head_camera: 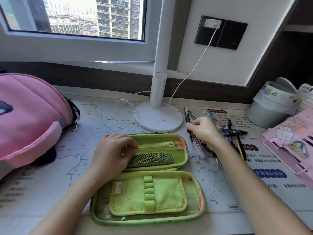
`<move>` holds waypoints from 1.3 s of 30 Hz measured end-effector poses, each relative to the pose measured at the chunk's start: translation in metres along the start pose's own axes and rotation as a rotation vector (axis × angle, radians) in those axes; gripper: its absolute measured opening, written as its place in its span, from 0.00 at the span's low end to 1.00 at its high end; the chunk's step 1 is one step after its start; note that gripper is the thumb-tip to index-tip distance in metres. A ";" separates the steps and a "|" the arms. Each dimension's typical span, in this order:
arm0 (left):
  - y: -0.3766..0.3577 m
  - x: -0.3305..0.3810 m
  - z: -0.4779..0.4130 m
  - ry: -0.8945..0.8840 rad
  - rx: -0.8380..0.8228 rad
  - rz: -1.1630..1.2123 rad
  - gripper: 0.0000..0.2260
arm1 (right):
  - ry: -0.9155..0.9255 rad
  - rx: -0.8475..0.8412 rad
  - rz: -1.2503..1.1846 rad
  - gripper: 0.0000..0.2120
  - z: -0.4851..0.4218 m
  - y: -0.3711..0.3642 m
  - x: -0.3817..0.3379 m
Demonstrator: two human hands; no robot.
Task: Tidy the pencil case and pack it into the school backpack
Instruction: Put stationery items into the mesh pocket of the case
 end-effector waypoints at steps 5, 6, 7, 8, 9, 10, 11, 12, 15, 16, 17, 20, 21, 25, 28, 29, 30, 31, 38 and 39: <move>0.012 0.015 0.000 -0.101 0.076 -0.006 0.08 | 0.401 -0.168 -0.261 0.08 0.035 -0.018 -0.098; 0.013 0.017 0.001 -0.114 0.085 -0.008 0.08 | 0.448 -0.201 -0.170 0.07 0.038 -0.027 -0.108; 0.014 0.018 0.002 -0.125 0.090 -0.014 0.08 | 0.481 -0.251 -0.051 0.07 0.039 -0.038 -0.113; 0.015 0.018 0.002 -0.131 0.094 -0.022 0.07 | 0.505 -0.327 0.076 0.07 0.041 -0.051 -0.116; 0.015 0.018 0.002 -0.136 0.096 -0.026 0.07 | 0.527 -0.409 0.209 0.07 0.044 -0.065 -0.115; 0.015 0.019 0.002 -0.139 0.098 -0.029 0.06 | 0.557 -0.476 0.335 0.08 0.049 -0.075 -0.113; 0.015 0.019 0.002 -0.142 0.100 -0.034 0.06 | 0.589 -0.512 0.439 0.09 0.052 -0.083 -0.111; 0.016 0.019 0.002 -0.144 0.102 -0.040 0.06 | 0.615 -0.519 0.500 0.09 0.055 -0.086 -0.112; 0.015 0.019 0.003 -0.143 0.098 -0.047 0.05 | 0.618 -0.492 0.490 0.09 0.052 -0.083 -0.116; 0.015 0.018 0.003 -0.139 0.096 -0.047 0.05 | 0.603 -0.484 0.463 0.09 0.050 -0.080 -0.116; 0.015 0.017 0.003 -0.135 0.095 -0.047 0.05 | 0.592 -0.480 0.443 0.09 0.049 -0.078 -0.116; 0.015 0.016 0.002 -0.125 0.097 -0.055 0.05 | 0.615 -0.497 0.446 0.10 0.052 -0.082 -0.116; 0.015 0.015 0.002 -0.120 0.096 -0.060 0.05 | 0.623 -0.496 0.441 0.10 0.054 -0.082 -0.116; 0.007 0.006 0.002 -0.073 0.044 -0.095 0.07 | 0.499 -0.332 0.179 0.10 0.047 -0.049 -0.097; -0.011 -0.001 0.000 -0.039 -0.069 -0.081 0.11 | 0.289 -0.018 0.041 0.09 0.034 0.004 -0.035; -0.016 -0.002 0.000 -0.032 -0.099 -0.058 0.11 | 0.225 0.095 0.050 0.09 0.033 0.021 -0.012; -0.019 -0.002 -0.001 -0.026 -0.115 -0.040 0.10 | 0.168 0.177 0.064 0.09 0.033 0.034 0.009; -0.021 -0.002 -0.003 -0.024 -0.119 -0.033 0.09 | 0.122 0.220 0.074 0.09 0.034 0.044 0.025; -0.030 0.004 -0.013 -0.059 -0.173 -0.204 0.04 | 0.036 0.245 0.219 0.08 0.042 0.044 0.050; -0.031 0.009 -0.015 -0.084 -0.181 -0.237 0.05 | 0.025 0.281 0.232 0.08 0.042 0.047 0.053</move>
Point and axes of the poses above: each hand's wrist, its own z-axis away from the middle knuckle, its own y-axis out of the back of the hand, x = y × z, the point moved 10 cm from there along -z, towards the middle knuckle, and after that the axes turned 1 degree about -z, right-handed, at the moved point
